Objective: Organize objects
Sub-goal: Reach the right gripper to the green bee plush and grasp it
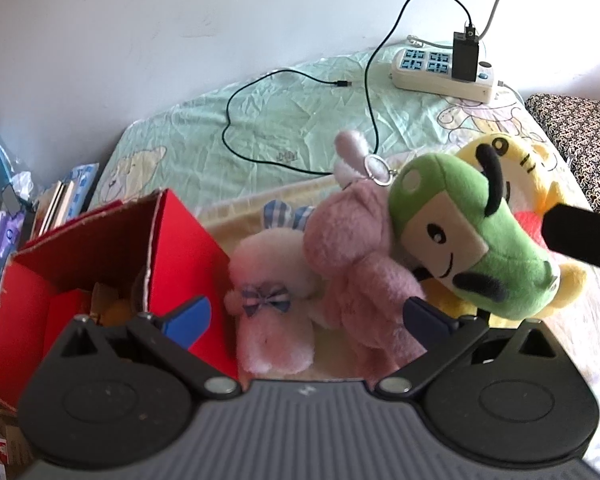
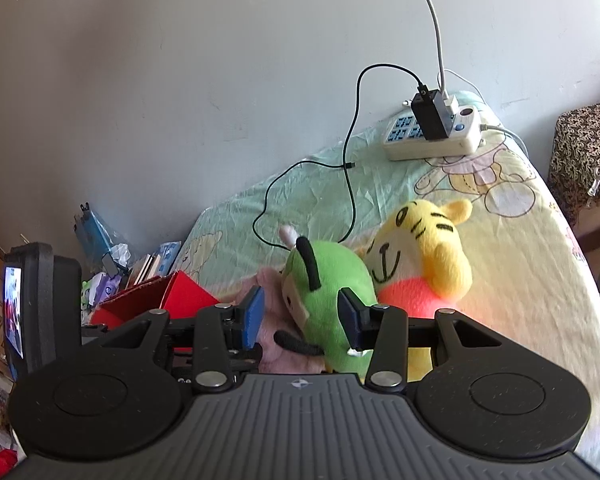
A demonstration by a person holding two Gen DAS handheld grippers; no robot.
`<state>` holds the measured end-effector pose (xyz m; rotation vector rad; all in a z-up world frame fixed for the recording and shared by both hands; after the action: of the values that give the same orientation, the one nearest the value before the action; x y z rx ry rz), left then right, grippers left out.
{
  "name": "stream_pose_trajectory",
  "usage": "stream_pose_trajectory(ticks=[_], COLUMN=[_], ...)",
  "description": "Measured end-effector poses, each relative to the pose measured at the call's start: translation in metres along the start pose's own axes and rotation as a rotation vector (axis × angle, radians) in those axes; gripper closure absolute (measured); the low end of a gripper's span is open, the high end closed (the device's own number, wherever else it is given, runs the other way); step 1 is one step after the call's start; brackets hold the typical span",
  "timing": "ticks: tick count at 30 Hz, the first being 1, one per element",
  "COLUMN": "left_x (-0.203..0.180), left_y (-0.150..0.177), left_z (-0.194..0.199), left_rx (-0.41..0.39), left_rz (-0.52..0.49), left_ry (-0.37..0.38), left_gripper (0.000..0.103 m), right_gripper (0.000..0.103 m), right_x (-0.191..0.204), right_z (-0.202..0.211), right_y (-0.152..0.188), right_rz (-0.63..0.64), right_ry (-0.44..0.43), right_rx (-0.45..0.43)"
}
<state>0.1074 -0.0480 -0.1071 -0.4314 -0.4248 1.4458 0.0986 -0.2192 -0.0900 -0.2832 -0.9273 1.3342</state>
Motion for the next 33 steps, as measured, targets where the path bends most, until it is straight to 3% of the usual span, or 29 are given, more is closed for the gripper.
stream_pose_trajectory(ticks=[6, 12, 17, 22, 25, 27, 33], left_x=[-0.009, -0.032, -0.055, -0.061, -0.063, -0.063, -0.061], left_y=[-0.002, -0.005, -0.007, -0.012, -0.016, -0.017, -0.023], left_z=[-0.003, 0.008, 0.006, -0.009, -0.014, -0.014, -0.023], left_rx=[-0.002, -0.059, -0.076, -0.058, -0.061, -0.060, -0.067], left_rz=[0.003, -0.008, -0.015, 0.015, 0.005, 0.001, -0.013], left_ry=[0.067, 0.292, 0.427, 0.464, 0.444, 0.432, 0.425], left_gripper=[0.001, 0.006, 0.009, 0.009, 0.007, 0.006, 0.004], right_gripper=[0.058, 0.058, 0.057, 0.057, 0.056, 0.049, 0.050], right_x=[-0.003, -0.011, -0.017, -0.022, -0.022, -0.021, -0.018], right_z=[-0.005, -0.013, -0.025, -0.037, -0.043, -0.046, -0.063], right_y=[-0.009, -0.010, -0.010, -0.011, -0.012, -0.013, -0.009], right_rz=[-0.006, -0.038, -0.075, -0.122, -0.121, -0.113, -0.084], right_ry=[-0.017, -0.034, -0.066, -0.089, -0.097, -0.114, -0.110], right_rx=[0.013, 0.049, 0.100, 0.137, 0.147, 0.156, 0.193])
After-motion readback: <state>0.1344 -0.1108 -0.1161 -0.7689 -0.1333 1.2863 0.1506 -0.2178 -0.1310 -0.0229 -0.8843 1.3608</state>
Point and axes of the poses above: each gripper's, at about its wrist camera, not at the fingertips, and z roughly against the way its jaws point, x to its left, y to its underside, the point moved 9 cm from there along -z, roughly the way its jaws point, and after that the axes turned 14 degrees about y, right-handed, at the moved point
